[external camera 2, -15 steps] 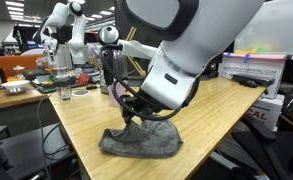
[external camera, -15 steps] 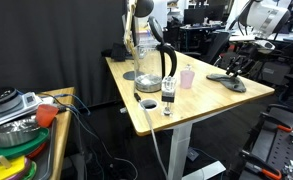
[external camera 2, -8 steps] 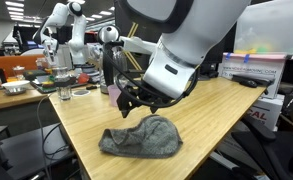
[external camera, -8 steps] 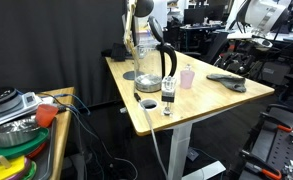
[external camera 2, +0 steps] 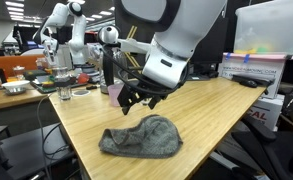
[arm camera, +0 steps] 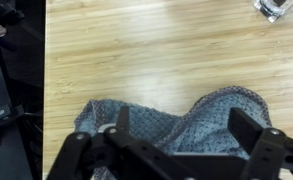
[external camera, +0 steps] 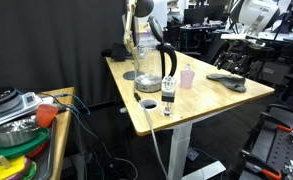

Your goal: Fold the towel

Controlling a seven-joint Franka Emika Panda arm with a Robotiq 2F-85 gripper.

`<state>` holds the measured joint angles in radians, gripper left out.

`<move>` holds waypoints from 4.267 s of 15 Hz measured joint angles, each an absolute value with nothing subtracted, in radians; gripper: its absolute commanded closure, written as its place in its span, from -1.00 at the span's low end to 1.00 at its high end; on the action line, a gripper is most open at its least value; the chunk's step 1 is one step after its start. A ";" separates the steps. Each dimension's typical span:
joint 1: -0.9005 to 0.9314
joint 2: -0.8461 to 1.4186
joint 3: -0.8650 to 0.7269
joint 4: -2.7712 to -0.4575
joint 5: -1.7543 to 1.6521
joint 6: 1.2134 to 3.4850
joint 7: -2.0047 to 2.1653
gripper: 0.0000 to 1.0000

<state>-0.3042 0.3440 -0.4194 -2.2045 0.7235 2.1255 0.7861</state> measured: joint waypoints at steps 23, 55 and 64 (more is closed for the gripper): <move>-0.283 0.413 -0.329 -2.090 0.691 2.193 0.781 -1.00; -0.268 0.435 -0.292 -2.189 0.719 2.482 0.939 -1.00; -0.266 0.464 -0.277 -2.158 0.719 2.480 0.942 -1.00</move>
<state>-0.2657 0.4644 -0.2770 -2.1582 0.7191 2.4802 0.9423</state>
